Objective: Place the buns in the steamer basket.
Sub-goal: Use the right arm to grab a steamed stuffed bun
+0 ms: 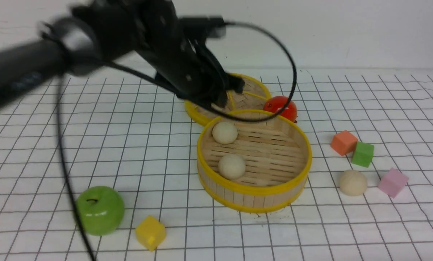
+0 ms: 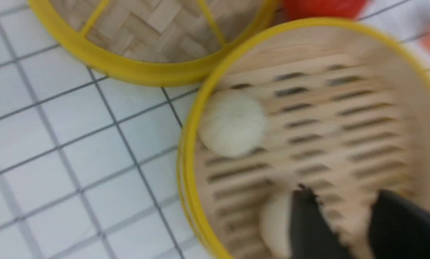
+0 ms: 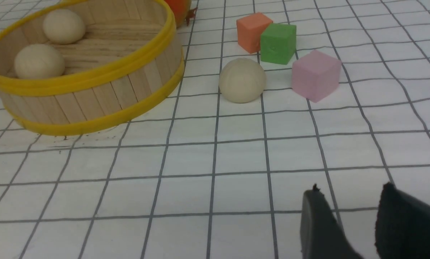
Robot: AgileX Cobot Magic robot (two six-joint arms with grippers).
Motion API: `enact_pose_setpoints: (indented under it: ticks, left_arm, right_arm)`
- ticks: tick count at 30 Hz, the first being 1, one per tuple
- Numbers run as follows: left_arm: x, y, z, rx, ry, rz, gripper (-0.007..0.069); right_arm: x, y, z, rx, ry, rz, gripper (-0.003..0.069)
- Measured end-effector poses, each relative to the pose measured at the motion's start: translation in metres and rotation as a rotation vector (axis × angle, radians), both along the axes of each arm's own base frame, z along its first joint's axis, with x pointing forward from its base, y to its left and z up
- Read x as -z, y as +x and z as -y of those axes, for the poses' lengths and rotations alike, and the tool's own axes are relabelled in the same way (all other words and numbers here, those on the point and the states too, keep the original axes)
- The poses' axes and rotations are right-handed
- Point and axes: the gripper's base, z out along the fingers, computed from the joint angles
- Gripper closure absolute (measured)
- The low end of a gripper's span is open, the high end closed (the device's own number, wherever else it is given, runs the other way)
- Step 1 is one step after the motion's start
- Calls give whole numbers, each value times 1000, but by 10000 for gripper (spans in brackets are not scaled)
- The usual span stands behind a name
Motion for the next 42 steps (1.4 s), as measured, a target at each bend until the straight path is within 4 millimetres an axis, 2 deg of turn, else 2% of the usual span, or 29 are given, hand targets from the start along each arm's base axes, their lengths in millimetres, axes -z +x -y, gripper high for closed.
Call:
enact_pose_setpoints:
  ticks: [1, 3, 5, 6, 11, 18, 20, 21, 22, 23, 24, 28, 31, 34, 37, 38, 39, 40, 42]
  left_arm:
    - [-22, -18, -9, 12, -4, 19, 572]
    - [-47, -45, -22, 26, -19, 65, 638]
    - [-54, -70, -34, 26, -39, 84, 638]
    - [-62, -89, -44, 21, -66, 112, 638]
    - [-53, -152, -77, -17, -154, 206, 638]
    - [10, -239, -126, -115, -302, 342, 638]
    - [31, -257, -138, -139, -329, 377, 638]
    - [33, -259, -139, -142, -334, 382, 638]
    - [46, -275, -149, -161, -369, 440, 638]
    - [49, -275, -149, -163, -367, 436, 638]
    - [58, -285, -156, -175, -389, 481, 638]
    - [79, -299, -166, -200, -426, 555, 638]
    - [85, -301, -169, -210, -434, 577, 638]
    - [91, -302, -169, -214, -431, 568, 638]
    - [93, -302, -169, -209, -423, 552, 638]
    - [93, -303, -169, -208, -421, 548, 638]
    - [93, -303, -169, -207, -420, 546, 638]
    - [94, -303, -168, -205, -417, 540, 638]
    - [94, -303, -168, -204, -415, 535, 638]
  right_arm:
    - [0, 0, 0, 0, 0, 0, 418]
    - [0, 0, 0, 0, 0, 0, 418]
    - [0, 0, 0, 0, 0, 0, 418]
    - [0, 0, 0, 0, 0, 0, 418]
    - [0, 0, 0, 0, 0, 0, 418]
    - [-1, 0, 0, 3, 19, 12, 418]
    - [-3, 1, -2, 14, 114, 34, 418]
    - [-2, 1, -2, 15, 128, 32, 418]
    - [-8, 3, -3, 34, 269, 86, 418]
    - [-9, 3, -3, 36, 295, 92, 418]
    - [-15, 4, -3, 55, 423, 143, 418]
    - [-28, 5, 0, 89, 630, 256, 422]
    - [-40, 3, -2, 71, 644, 240, 450]
    - [-82, 9, -11, -4, 450, 75, 547]
    - [-117, 33, -17, -70, 239, -168, 629]
    - [-119, 43, -19, -83, 204, -254, 646]
    - [-125, 45, -19, -89, 186, -256, 650]
    - [-131, 67, -21, -111, 126, -387, 663]
    - [-135, 95, -23, -128, 82, -512, 664]
